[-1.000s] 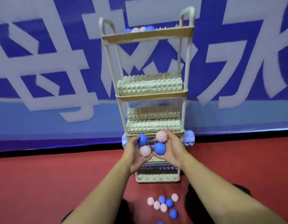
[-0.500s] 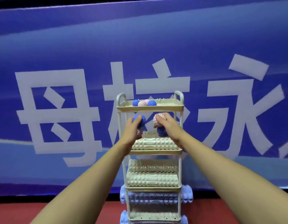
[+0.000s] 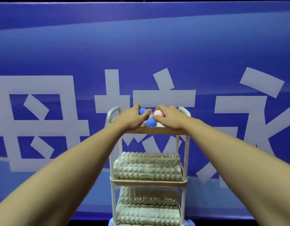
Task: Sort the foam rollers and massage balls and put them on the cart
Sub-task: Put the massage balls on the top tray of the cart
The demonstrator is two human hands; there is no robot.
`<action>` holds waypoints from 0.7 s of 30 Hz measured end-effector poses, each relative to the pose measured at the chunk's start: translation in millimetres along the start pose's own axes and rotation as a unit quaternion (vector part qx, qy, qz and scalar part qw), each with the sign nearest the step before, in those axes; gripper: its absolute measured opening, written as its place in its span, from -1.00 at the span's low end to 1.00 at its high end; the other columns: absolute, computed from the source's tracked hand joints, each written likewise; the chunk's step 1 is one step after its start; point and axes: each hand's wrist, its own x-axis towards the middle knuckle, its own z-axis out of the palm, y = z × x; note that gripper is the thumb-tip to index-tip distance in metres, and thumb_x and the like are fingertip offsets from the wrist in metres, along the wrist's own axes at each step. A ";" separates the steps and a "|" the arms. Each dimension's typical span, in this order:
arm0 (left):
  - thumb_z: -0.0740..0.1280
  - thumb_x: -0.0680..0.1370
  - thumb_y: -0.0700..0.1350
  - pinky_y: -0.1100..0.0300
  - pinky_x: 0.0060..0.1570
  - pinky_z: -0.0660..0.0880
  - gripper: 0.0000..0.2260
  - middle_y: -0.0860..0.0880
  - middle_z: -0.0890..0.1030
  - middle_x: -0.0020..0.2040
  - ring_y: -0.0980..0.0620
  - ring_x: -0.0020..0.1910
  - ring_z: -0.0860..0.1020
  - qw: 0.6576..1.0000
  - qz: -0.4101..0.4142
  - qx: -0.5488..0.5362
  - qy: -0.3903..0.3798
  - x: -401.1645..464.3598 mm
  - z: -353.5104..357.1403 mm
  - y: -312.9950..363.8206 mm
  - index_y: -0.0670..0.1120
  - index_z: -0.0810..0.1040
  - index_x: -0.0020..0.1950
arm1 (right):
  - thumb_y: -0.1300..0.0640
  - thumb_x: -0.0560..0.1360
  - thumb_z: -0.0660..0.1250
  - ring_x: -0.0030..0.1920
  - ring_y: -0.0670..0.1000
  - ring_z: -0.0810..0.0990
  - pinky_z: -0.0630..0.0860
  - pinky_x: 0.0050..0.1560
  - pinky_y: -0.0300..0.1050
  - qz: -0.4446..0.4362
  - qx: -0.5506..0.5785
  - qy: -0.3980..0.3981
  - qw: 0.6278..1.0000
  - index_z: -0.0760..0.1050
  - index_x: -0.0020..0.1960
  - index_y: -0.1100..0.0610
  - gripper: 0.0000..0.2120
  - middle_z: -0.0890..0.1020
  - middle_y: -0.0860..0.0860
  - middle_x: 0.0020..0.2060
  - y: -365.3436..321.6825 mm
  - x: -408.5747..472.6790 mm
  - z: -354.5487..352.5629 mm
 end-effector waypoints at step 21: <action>0.24 0.65 0.13 0.00 0.21 0.54 -0.51 -0.11 0.52 0.38 -0.09 0.20 0.57 0.996 -0.030 -0.017 -0.087 43.8 39.2 -44.1 -0.03 0.28 0.51 | -0.18 0.62 0.19 0.41 0.08 0.36 0.38 0.35 0.04 0.020 0.037 -0.003 0.999 0.38 0.45 -0.01 -0.53 0.52 0.05 0.35 27.0 53.1 48.9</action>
